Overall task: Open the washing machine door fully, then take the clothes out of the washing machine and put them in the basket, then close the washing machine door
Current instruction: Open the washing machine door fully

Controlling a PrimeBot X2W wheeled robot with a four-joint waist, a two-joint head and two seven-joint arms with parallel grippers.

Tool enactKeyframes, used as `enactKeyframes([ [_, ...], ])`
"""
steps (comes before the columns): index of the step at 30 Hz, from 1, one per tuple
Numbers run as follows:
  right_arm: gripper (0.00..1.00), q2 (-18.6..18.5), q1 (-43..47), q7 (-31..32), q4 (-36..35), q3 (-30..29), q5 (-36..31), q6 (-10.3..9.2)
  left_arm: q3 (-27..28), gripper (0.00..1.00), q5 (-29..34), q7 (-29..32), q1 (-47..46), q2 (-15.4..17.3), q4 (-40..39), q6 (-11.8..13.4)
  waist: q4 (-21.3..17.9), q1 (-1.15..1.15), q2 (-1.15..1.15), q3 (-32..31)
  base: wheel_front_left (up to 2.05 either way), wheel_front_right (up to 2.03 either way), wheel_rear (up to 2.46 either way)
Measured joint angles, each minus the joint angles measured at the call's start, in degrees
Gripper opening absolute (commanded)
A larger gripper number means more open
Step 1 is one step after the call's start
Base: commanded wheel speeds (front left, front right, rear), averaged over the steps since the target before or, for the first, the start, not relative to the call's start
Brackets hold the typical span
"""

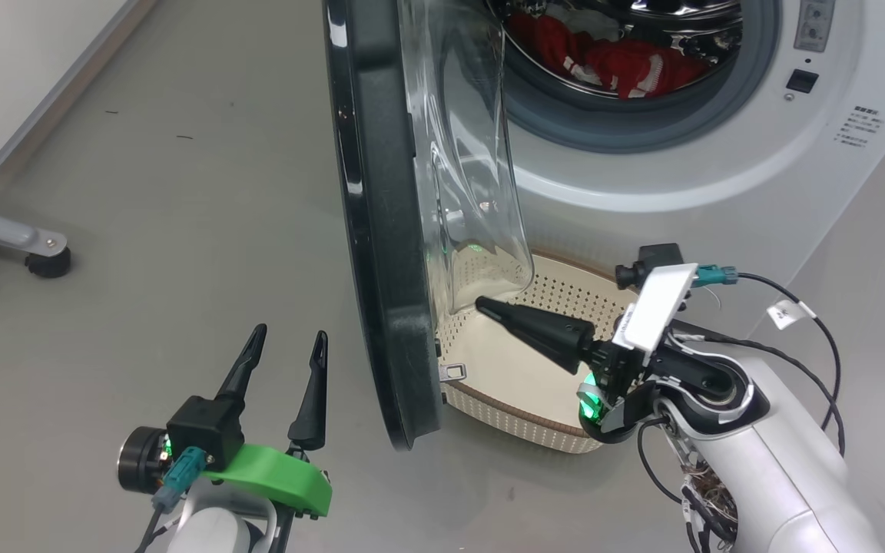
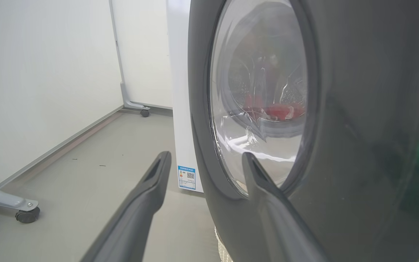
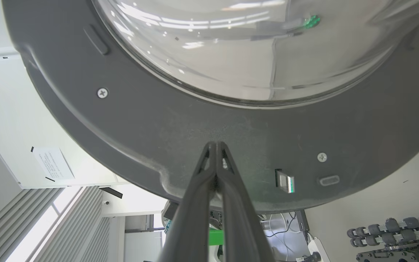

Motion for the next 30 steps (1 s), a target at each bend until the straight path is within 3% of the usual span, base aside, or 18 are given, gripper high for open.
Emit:
enactKeyframes([
  [5,0.00,0.0,2.0,-2.8,-0.8,-2.8,-0.3,0.00,0.4,1.00,0.0,0.0,0.0,0.0,-0.1,0.0,-1.1,0.00,0.00,0.1,0.00,0.00,0.00],
  [6,0.10,0.0,2.3,-3.4,-0.8,-3.3,-0.7,-0.01,0.4,1.00,0.0,0.0,0.0,0.0,-0.1,0.0,-1.3,0.00,0.00,0.1,0.00,0.00,0.00],
  [7,0.36,0.0,3.1,-4.3,-0.9,-4.2,-1.0,0.00,0.4,1.00,0.0,0.0,0.1,0.0,-0.1,0.0,-1.6,0.00,0.00,0.1,0.00,0.00,0.00],
  [8,0.78,-0.1,3.7,-5.1,-1.0,-4.8,-1.3,0.00,0.3,1.00,0.0,0.0,0.1,0.0,-0.1,0.0,-1.8,0.00,0.00,0.1,0.00,0.00,0.00],
  [9,1.00,-0.3,4.2,-5.6,-1.2,-5.4,-1.8,0.00,0.2,1.00,0.0,0.0,0.1,0.0,-0.1,0.0,-1.9,0.00,0.00,0.0,0.00,0.00,0.00],
  [22,1.00,-2.2,10.4,-15.8,-4.3,-10.5,-9.5,-0.01,0.6,1.00,0.0,0.0,0.1,0.0,0.0,0.0,-3.2,0.00,0.00,-0.1,0.00,0.00,0.00],
  [30,1.00,-5.5,14.0,-25.8,-8.3,-12.4,-20.2,0.00,1.7,1.00,0.0,0.0,0.1,0.0,0.0,0.0,-3.8,0.00,0.00,-0.2,0.00,0.00,0.00],
])
